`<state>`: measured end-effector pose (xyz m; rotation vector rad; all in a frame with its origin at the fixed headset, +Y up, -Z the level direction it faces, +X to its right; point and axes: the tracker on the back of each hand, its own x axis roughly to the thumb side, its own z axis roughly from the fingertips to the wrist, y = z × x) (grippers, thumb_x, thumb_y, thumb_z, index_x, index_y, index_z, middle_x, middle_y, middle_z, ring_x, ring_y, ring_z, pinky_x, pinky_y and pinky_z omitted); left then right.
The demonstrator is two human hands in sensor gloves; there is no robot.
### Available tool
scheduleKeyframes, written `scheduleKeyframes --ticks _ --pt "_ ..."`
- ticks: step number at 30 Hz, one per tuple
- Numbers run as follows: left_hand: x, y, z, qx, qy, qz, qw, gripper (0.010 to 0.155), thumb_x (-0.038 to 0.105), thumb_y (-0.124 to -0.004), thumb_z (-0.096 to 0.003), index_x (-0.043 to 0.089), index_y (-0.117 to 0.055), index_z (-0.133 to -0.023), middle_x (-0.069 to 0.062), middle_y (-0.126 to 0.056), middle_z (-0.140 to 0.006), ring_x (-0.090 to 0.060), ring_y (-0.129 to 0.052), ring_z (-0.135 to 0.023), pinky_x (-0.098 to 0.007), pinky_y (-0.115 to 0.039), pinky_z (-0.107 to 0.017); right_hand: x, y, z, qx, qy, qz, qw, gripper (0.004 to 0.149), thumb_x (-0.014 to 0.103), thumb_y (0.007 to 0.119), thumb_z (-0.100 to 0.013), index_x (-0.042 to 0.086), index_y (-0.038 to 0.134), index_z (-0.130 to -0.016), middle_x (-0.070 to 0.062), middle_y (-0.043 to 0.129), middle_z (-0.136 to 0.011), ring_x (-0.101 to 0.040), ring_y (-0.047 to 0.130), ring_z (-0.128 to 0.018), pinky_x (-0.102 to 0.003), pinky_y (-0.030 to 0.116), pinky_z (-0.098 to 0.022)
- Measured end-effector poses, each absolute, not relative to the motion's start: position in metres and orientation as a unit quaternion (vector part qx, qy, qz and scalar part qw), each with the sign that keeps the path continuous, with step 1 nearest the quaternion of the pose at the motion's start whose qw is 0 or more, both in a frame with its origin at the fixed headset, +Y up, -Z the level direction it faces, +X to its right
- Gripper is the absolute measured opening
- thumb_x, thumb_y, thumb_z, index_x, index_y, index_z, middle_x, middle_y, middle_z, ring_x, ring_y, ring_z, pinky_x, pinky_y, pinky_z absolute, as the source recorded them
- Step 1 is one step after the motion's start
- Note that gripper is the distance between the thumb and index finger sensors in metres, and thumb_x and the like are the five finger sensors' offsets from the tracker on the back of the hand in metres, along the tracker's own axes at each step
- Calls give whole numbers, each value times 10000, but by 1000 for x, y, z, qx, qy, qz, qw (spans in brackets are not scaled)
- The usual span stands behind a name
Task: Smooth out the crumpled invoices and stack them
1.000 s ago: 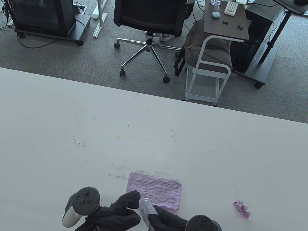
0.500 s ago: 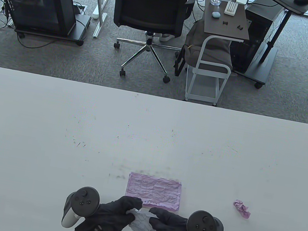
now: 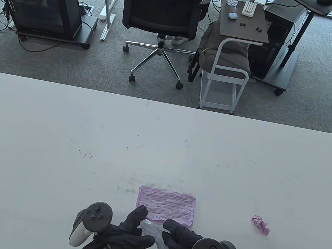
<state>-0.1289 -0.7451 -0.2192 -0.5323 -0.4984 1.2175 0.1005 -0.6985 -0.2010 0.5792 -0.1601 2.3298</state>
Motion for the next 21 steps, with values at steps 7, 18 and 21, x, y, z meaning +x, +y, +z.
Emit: scheduleKeyframes --ticks 7,18,21 --pt "-132 -744 -225 -219 -216 549 777 590 113 -773 -562 41 -519 -1089 -167 -750 -930 -294 -976 -666 -556 -791 -566 101 -701 -203 225 -36 894 385 411 278 790 -512 57 763 -858 -175 970 -649 -262 1034 -403 -430 913 -291" --pt "-139 -744 -226 -232 -225 425 846 680 271 -744 -603 12 -392 -1123 -248 -551 -1027 -416 -845 -783 -630 -687 -601 120 -709 -213 169 6 892 420 416 247 819 -501 47 760 -862 -172 970 -644 -257 1031 -401 -433 912 -293" --pt "-140 -731 -223 -154 -250 438 850 930 500 -805 -555 33 -248 -1135 -292 -230 -1104 -582 -553 -956 -682 -587 -637 116 -713 -213 177 16 888 425 420 245 821 -499 47 757 -864 -175 968 -653 -261 1032 -411 -434 914 -299"
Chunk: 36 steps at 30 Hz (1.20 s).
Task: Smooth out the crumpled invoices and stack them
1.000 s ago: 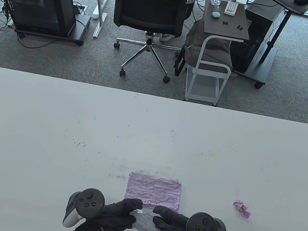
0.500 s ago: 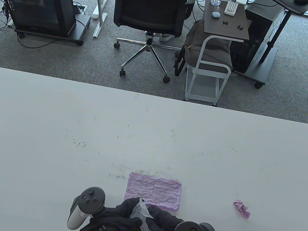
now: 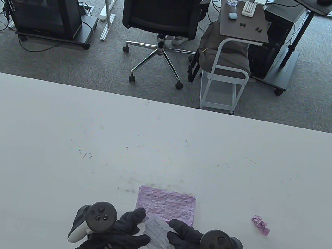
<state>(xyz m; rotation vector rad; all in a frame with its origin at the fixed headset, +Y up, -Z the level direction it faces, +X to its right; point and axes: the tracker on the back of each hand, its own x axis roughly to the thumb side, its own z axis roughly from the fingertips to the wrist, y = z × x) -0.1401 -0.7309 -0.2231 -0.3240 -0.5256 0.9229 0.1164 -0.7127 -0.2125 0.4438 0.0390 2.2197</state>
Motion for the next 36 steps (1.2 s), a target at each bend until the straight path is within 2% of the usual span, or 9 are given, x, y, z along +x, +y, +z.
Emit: scheduleKeyframes --ticks 5,9,10,15,21,27,30,34,36 --pt "-137 -695 -215 -43 -291 360 885 877 483 -829 -528 21 -386 -1126 -320 -363 -1086 -525 -699 -913 -631 -685 -606 99 -712 -209 248 22 853 458 430 238 825 -498 76 724 -884 -168 941 -704 -270 1020 -462 -449 904 -339" --pt "-137 -704 -214 -47 -289 448 844 483 292 -743 -584 62 -658 -1000 -296 -433 -1072 -511 -761 -865 -611 -712 -584 89 -712 -207 281 32 848 448 440 242 832 -498 100 701 -894 -153 921 -733 -267 1008 -494 -463 894 -376" --pt "-137 -704 -213 -39 -290 451 843 445 271 -724 -588 71 -673 -983 -291 -463 -1068 -494 -792 -849 -605 -726 -577 88 -713 -207 274 34 851 446 440 240 835 -498 96 702 -893 -154 921 -731 -268 1008 -491 -466 893 -373" --pt "-133 -695 -207 47 -300 374 876 424 261 -683 -578 108 -657 -972 -242 -675 -969 -271 -998 -559 -523 -840 -477 95 -722 -211 216 37 885 410 435 241 840 -497 96 718 -889 -166 930 -725 -277 1011 -485 -469 893 -365" --pt "-142 -691 -208 84 -285 345 891 424 267 -693 -564 103 -684 -956 -131 -865 -711 -106 -968 -206 -424 -897 -378 109 -734 -221 184 97 870 447 417 225 826 -508 94 729 -891 -190 925 -750 -306 1009 -512 -488 889 -376" --pt "-160 -706 -217 63 -199 429 879 434 290 -674 -581 57 -674 -947 -94 -882 -620 -89 -960 -142 -386 -913 -323 134 -729 -226 146 42 821 551 426 242 839 -496 68 751 -875 -174 973 -683 -267 1045 -442 -445 918 -332" --pt "-163 -718 -221 29 -171 438 882 438 310 -663 -587 50 -685 -938 -87 -886 -603 -88 -965 -141 -388 -912 -319 140 -729 -226 134 55 820 554 425 252 843 -495 46 768 -859 -148 994 -592 -225 1040 -351 -416 919 -280" --pt "-159 -738 -229 -116 -175 381 901 433 318 -690 -591 33 -723 -915 -136 -888 -618 -164 -992 -197 -458 -882 -363 137 -735 -226 85 93 909 397 414 251 833 -499 16 787 -836 -117 1001 -493 -188 1020 -249 -395 913 -217" --pt "-157 -747 -231 -140 -166 326 920 433 308 -700 -588 30 -725 -919 -155 -888 -649 -179 -1005 -228 -467 -878 -374 133 -740 -228 88 121 940 307 413 268 827 -503 21 789 -831 -94 1000 -479 -166 1017 -238 -378 917 -212"
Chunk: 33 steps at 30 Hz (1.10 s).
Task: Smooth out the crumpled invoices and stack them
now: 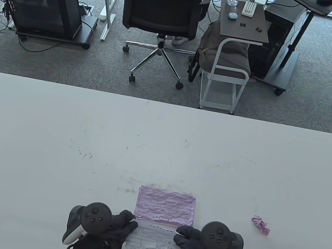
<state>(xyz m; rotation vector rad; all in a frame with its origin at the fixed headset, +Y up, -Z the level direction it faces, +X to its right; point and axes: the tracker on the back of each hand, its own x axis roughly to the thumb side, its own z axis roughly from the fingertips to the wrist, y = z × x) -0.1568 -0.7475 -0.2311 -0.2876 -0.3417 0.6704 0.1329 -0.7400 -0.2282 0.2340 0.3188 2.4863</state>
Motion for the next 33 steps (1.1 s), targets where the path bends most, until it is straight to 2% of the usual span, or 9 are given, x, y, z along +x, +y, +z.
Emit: scheduleKeyframes --ticks 4,6,9,10,13,15,22,25,33 --pt "-148 -757 -232 -161 -166 258 938 468 283 -706 -591 33 -657 -983 -207 -827 -791 -233 -1009 -384 -512 -838 -436 123 -755 -230 73 152 952 256 412 277 838 -498 12 803 -811 -90 1000 -461 -172 1014 -224 -384 912 -203" --pt "-144 -757 -232 -153 -169 208 951 585 292 -714 -591 58 -496 -1081 -225 -682 -929 -284 -967 -540 -544 -797 -484 118 -759 -230 82 160 958 223 409 285 836 -499 21 806 -810 -82 1000 -462 -170 1016 -228 -384 913 -208" --pt "-139 -754 -231 -153 -190 180 953 640 322 -727 -594 281 -359 -1116 -249 -420 -1051 -431 -800 -770 -562 -735 -530 113 -761 -229 88 167 963 195 408 292 835 -500 27 808 -809 -79 1000 -465 -173 1017 -232 -385 914 -212" --pt "-137 -752 -230 -160 -205 184 948 615 340 -737 -594 322 -409 -1114 -255 -386 -1066 -474 -758 -809 -579 -718 -541 111 -762 -229 87 169 964 186 408 297 834 -500 30 809 -807 -77 1001 -464 -170 1018 -231 -383 915 -211" --pt "-127 -753 -226 -204 -242 149 937 535 364 -754 -592 286 -594 -1097 -257 -322 -1095 -554 -646 -891 -621 -667 -575 108 -762 -229 80 165 967 176 407 304 835 -501 28 816 -799 -75 1005 -456 -167 1022 -222 -380 918 -204" --pt "-120 -756 -224 -223 -255 132 932 530 382 -762 -588 251 -644 -1087 -259 -289 -1107 -583 -563 -929 -645 -631 -596 108 -763 -229 78 167 967 174 408 307 834 -502 28 816 -799 -75 1005 -456 -168 1023 -223 -380 918 -205" --pt "-102 -776 -219 -318 -265 60 908 708 400 -768 -587 148 -421 -1151 -233 -63 -1080 -614 -258 -963 -674 -471 -650 108 -766 -229 75 161 969 171 408 311 829 -503 32 812 -801 -83 1006 -476 -179 1029 -245 -387 920 -217" --pt "-99 -783 -217 -343 -253 34 904 756 403 -753 -587 159 -296 -1138 -276 -44 -1071 -596 -144 -960 -660 -393 -650 108 -766 -229 76 155 971 165 404 321 821 -506 46 811 -802 -99 1007 -501 -196 1034 -268 -398 919 -231" --pt "-102 -791 -219 -400 -214 37 890 783 440 -680 -588 229 -116 -1088 -207 119 -1020 -551 66 -942 -699 -238 -638 115 -764 -230 65 143 980 121 413 298 837 -487 62 795 -824 -104 995 -540 -207 1032 -312 -411 914 -262"
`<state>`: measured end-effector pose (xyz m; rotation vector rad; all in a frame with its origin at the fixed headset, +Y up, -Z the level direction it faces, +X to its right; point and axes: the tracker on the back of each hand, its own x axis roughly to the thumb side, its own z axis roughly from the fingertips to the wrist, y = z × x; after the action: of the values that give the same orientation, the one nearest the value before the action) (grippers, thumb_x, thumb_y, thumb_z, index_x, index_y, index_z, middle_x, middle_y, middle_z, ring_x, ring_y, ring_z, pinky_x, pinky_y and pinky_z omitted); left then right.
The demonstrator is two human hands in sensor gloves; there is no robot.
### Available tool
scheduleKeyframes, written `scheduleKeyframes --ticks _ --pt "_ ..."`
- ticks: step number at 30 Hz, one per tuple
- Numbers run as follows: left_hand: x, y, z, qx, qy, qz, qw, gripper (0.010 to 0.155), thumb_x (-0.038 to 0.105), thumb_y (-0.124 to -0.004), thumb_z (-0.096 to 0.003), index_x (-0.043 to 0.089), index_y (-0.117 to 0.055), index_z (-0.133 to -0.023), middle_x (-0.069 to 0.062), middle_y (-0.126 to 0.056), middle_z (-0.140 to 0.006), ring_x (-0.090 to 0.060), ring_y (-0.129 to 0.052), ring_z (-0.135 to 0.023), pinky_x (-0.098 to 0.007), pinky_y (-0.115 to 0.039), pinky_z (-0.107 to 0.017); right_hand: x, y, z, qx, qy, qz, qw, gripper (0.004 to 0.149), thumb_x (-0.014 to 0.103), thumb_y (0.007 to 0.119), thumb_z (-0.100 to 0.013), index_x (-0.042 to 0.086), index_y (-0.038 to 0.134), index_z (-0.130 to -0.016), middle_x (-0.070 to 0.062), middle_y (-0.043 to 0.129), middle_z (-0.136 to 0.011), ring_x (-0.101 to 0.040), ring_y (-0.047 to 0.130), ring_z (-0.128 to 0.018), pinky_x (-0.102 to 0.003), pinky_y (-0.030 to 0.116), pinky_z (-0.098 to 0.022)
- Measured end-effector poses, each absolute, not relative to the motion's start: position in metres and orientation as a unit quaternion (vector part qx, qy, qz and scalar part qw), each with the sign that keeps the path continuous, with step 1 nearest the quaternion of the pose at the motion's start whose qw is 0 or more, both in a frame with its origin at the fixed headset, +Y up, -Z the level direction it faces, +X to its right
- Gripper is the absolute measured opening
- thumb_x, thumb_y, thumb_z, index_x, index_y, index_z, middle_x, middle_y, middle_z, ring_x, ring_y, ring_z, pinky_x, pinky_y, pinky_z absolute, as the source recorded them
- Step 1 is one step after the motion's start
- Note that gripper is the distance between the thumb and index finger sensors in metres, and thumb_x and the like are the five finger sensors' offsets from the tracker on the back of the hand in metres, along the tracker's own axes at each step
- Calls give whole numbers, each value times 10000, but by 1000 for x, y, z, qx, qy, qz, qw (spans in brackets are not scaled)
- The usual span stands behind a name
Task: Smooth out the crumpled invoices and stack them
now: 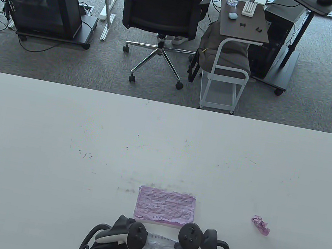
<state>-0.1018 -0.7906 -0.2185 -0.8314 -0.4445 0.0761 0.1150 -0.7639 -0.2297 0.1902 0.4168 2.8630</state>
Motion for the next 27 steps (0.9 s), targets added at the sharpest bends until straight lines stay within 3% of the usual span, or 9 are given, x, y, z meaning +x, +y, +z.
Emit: scheduleKeyframes --ticks 8,10,12,14,16,19,22,25,27 --pt "-105 -792 -220 -408 -207 51 888 785 448 -685 -587 257 -107 -1082 -185 137 -1012 -536 102 -932 -702 -204 -630 136 -764 -232 18 137 984 113 409 292 826 -500 68 782 -839 -112 984 -563 -222 1025 -339 -425 907 -279" --pt "-106 -792 -220 -414 -204 52 886 788 452 -680 -588 267 -93 -1079 -173 147 -1008 -528 117 -927 -705 -192 -626 142 -757 -231 -24 126 987 97 423 273 814 -518 56 744 -874 -151 957 -638 -265 1015 -392 -446 896 -304" --pt "-107 -793 -221 -420 -202 58 883 794 454 -685 -588 274 -84 -1076 -163 158 -1003 -522 135 -919 -700 -177 -623 143 -746 -228 -26 100 989 106 518 328 797 -530 43 652 -938 -207 877 -760 -305 983 -477 -456 880 -339" --pt "-107 -793 -221 -422 -202 59 882 797 455 -686 -588 277 -80 -1073 -158 162 -1001 -521 141 -915 -699 -174 -621 136 -731 -224 34 35 990 135 546 368 780 -534 52 625 -952 -256 803 -832 -365 936 -561 -453 877 -346" --pt "-107 -793 -221 -423 -202 57 882 797 454 -688 -588 275 -80 -1072 -160 161 -1002 -525 140 -913 -702 -175 -620 118 -721 -219 155 17 973 168 515 386 767 -535 94 648 -942 -269 721 -907 -408 865 -667 -492 845 -416" --pt "-108 -793 -221 -422 -203 60 882 798 456 -689 -589 276 -81 -1073 -158 160 -1002 -525 142 -912 -701 -172 -619 84 -725 -209 297 71 934 184 458 384 751 -543 117 700 -912 -238 692 -958 -421 818 -743 -552 800 -490" --pt "-108 -794 -221 -421 -203 63 882 796 456 -690 -589 278 -83 -1074 -155 161 -1002 -526 147 -909 -700 -167 -616 49 -742 -196 379 137 907 126 407 368 726 -554 139 720 -890 -208 671 -984 -413 792 -785 -580 782 -514" --pt "-108 -794 -221 -421 -202 64 882 793 458 -685 -591 278 -81 -1073 -152 163 -1002 -524 150 -909 -700 -164 -617 30 -758 -189 412 191 890 35 433 403 711 -557 170 706 -922 -201 651 -1020 -413 772 -830 -607 791 -512" --pt "-108 -793 -221 -423 -202 63 881 797 449 -692 -592 277 -79 -1071 -152 165 -1000 -524 150 -907 -699 -164 -616 29 -762 -189 402 225 887 10 508 456 706 -557 143 643 -952 -178 572 -1049 -406 666 -863 -612 759 -520"
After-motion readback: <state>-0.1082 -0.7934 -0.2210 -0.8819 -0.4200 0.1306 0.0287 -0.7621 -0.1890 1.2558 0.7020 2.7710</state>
